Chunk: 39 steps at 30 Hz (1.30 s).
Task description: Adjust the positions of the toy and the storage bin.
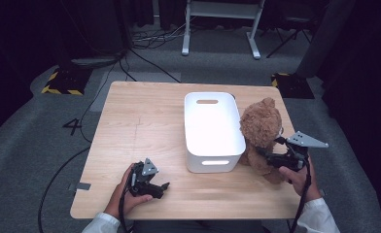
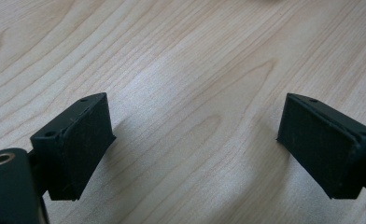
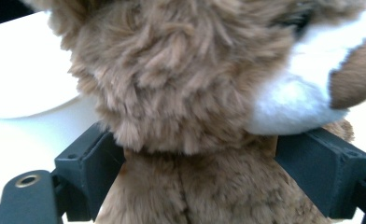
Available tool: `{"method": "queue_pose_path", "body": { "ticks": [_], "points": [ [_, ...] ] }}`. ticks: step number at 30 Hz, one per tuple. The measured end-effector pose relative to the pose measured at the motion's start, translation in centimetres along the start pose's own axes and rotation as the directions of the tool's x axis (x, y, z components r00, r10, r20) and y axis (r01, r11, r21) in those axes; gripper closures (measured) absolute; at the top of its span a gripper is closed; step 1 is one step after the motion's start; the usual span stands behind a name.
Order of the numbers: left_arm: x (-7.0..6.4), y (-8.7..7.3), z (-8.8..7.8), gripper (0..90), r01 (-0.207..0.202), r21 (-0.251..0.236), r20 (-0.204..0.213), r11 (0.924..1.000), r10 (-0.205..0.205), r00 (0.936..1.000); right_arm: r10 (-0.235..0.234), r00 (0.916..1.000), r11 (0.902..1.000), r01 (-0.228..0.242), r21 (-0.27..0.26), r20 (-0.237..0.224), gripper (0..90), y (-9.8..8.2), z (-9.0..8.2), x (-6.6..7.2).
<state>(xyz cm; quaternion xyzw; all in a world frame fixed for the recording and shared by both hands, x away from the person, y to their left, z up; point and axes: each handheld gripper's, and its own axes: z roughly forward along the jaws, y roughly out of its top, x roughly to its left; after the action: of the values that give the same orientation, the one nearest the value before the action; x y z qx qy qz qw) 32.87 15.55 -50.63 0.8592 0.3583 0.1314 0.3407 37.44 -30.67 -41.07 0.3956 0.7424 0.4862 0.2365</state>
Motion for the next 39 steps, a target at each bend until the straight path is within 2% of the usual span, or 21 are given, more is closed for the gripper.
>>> {"method": "queue_pose_path", "body": {
  "ticks": [3,6,8,12,15,18,21,30,35,39],
  "points": [
    [0.0,0.0,0.0,10.3,0.000,0.000,0.000,1.0000,0.000,1.0000,0.002,0.9965,0.9999,-0.003,0.014,0.083,14.4,0.0,1.0,0.6],
    [0.0,0.0,0.0,10.3,0.000,0.000,0.000,1.0000,0.000,1.0000,-0.012,0.9908,0.9993,0.007,0.037,0.134,5.7,-0.2,2.1,1.0],
    [0.0,0.0,0.0,10.3,0.000,0.000,0.000,1.0000,0.000,1.0000,0.003,0.9907,0.9986,-0.010,0.052,0.136,0.4,-0.2,2.6,0.6],
    [0.0,0.0,0.0,10.3,0.000,0.000,0.000,1.0000,0.000,1.0000,0.063,0.9905,0.9955,-0.071,0.063,0.122,0.0,0.0,3.2,-0.5],
    [0.0,0.0,0.0,10.3,0.000,0.000,0.000,1.0000,0.000,1.0000,0.064,0.9917,0.9951,-0.072,0.067,0.112,0.1,0.2,3.6,-0.9],
    [0.0,0.0,0.0,10.3,0.000,0.000,0.000,1.0000,0.000,1.0000,0.078,0.9943,0.9934,-0.084,0.078,0.073,0.4,0.1,4.1,-1.2],
    [0.0,0.0,0.0,10.3,-0.001,0.000,0.000,1.0000,0.001,1.0000,0.065,0.9967,0.9915,-0.070,0.110,0.048,8.7,-0.3,4.6,-1.3],
    [0.0,0.0,0.0,10.3,0.000,-0.001,0.000,1.0000,0.000,1.0000,0.052,0.9981,0.9947,-0.054,0.087,0.032,39.5,-0.9,4.4,-1.9],
    [0.0,0.0,0.0,10.3,0.000,0.000,0.000,1.0000,0.000,1.0000,0.013,0.9993,0.9974,-0.016,0.071,0.036,52.4,-1.1,4.0,-1.9],
    [0.0,0.0,0.0,10.3,0.000,0.000,0.000,1.0000,0.000,1.0000,0.009,0.9997,0.9986,-0.010,0.052,0.021,57.9,-1.3,3.5,-2.2]
  ]
}}
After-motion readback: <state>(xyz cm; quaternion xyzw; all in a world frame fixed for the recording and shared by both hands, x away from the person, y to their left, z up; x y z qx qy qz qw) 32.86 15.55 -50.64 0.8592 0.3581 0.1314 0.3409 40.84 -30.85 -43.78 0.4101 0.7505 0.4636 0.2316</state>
